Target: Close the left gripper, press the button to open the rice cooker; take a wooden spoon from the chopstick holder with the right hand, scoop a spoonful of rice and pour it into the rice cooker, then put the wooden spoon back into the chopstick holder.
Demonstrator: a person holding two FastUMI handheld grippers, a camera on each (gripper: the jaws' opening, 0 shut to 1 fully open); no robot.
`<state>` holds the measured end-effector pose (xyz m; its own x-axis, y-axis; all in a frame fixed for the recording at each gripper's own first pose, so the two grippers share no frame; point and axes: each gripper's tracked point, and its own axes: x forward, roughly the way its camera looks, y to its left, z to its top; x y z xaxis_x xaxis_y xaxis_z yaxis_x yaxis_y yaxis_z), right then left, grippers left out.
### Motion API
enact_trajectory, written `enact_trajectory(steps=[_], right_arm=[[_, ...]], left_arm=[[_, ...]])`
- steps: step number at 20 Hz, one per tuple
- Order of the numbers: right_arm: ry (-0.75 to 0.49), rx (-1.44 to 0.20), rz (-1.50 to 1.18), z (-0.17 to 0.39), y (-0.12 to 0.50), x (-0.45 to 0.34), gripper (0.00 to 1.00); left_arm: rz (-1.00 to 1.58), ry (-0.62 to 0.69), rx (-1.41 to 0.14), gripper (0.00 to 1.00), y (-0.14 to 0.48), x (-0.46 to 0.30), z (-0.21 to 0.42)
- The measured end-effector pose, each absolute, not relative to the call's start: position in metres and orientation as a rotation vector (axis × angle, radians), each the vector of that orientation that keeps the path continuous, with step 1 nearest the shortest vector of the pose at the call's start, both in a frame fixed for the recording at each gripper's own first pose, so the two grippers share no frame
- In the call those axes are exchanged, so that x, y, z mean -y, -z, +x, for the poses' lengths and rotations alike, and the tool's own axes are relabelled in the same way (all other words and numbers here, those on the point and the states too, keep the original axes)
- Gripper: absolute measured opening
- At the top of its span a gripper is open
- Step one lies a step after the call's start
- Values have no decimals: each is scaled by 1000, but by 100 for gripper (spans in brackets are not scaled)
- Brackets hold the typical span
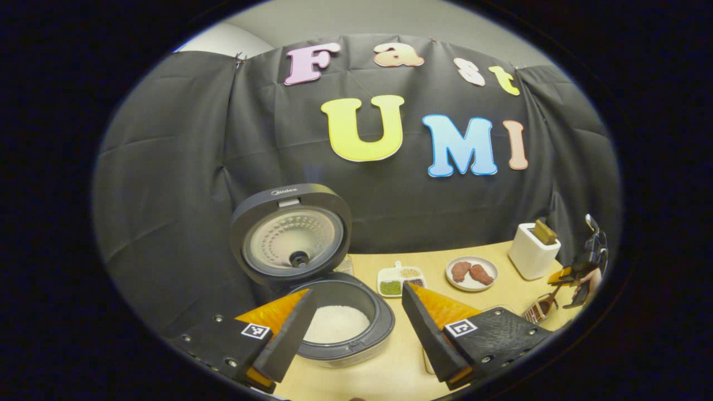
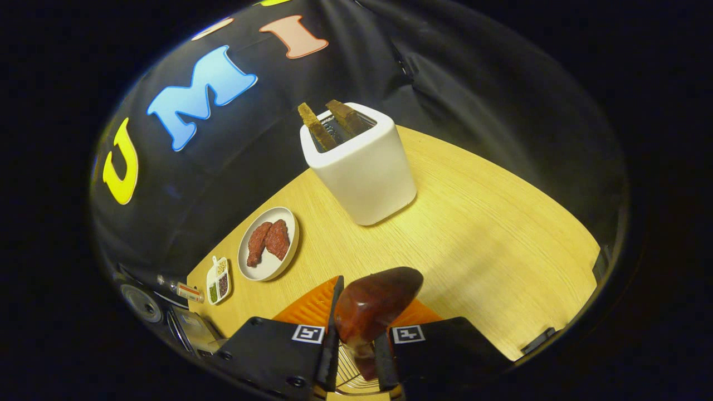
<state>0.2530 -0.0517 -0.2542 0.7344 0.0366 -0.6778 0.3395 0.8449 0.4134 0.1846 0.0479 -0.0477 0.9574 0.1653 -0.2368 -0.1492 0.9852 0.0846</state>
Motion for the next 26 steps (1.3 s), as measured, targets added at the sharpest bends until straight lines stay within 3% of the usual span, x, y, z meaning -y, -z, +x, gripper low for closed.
enact_trajectory(steps=[3,14,17,18,19,25,26], right_arm=[[201,-681,579,242,236,53,24],[272,-438,470,192,122,90,26],[293,-417,487,168,103,97,27],[296,-410,493,161,99,97,22],[300,-404,489,153,95,97,26],[306,-369,430,114,69,78,26],[294,-366,438,111,67,69,22]], left_arm=[[44,-141,-246,99,52,-41,187],[44,-82,-164,99,46,-42,173],[64,-38,-144,99,50,-39,165],[65,-25,-144,99,51,-40,163],[74,-18,-144,99,55,-41,160],[137,33,-126,97,65,-41,145],[112,41,-133,99,68,-42,143]])
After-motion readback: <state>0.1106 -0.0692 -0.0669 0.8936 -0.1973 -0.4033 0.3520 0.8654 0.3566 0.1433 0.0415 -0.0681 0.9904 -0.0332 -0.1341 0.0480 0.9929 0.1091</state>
